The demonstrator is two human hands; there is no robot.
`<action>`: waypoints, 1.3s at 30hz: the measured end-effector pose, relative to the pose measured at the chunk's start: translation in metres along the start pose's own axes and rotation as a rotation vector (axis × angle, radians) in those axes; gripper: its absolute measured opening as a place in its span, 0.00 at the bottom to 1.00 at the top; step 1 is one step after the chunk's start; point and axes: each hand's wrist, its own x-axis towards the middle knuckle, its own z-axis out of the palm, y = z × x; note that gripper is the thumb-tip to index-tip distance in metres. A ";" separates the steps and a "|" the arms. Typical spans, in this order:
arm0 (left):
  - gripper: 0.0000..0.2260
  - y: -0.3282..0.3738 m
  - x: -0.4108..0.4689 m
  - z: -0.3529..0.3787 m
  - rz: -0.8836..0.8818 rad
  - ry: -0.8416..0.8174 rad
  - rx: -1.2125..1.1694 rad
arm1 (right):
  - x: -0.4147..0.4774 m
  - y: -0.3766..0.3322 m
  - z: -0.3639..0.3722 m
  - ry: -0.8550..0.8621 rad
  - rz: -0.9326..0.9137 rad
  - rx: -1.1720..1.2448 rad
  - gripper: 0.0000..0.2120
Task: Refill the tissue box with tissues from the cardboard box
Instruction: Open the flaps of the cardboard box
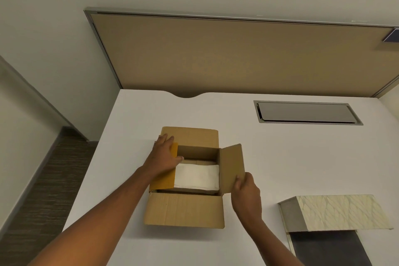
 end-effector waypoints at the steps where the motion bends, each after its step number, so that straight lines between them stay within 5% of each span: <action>1: 0.40 0.000 -0.001 -0.002 0.000 -0.009 -0.003 | 0.004 0.006 0.001 0.001 0.048 -0.001 0.11; 7: 0.40 0.004 -0.005 -0.004 -0.008 -0.026 0.019 | 0.012 0.027 0.008 -0.046 0.144 0.049 0.24; 13: 0.40 0.006 -0.005 0.000 -0.025 -0.029 0.029 | 0.009 0.023 0.018 -0.018 -0.095 -0.074 0.11; 21: 0.37 0.004 -0.008 -0.014 -0.027 -0.032 -0.043 | 0.005 0.014 0.021 -0.101 -0.115 -0.064 0.15; 32: 0.26 -0.040 -0.035 -0.062 -0.102 0.180 -0.372 | 0.001 0.012 0.020 -0.117 -0.127 -0.146 0.19; 39: 0.32 -0.066 -0.045 -0.051 -0.235 0.233 -0.310 | 0.000 0.010 0.021 -0.126 -0.125 -0.189 0.20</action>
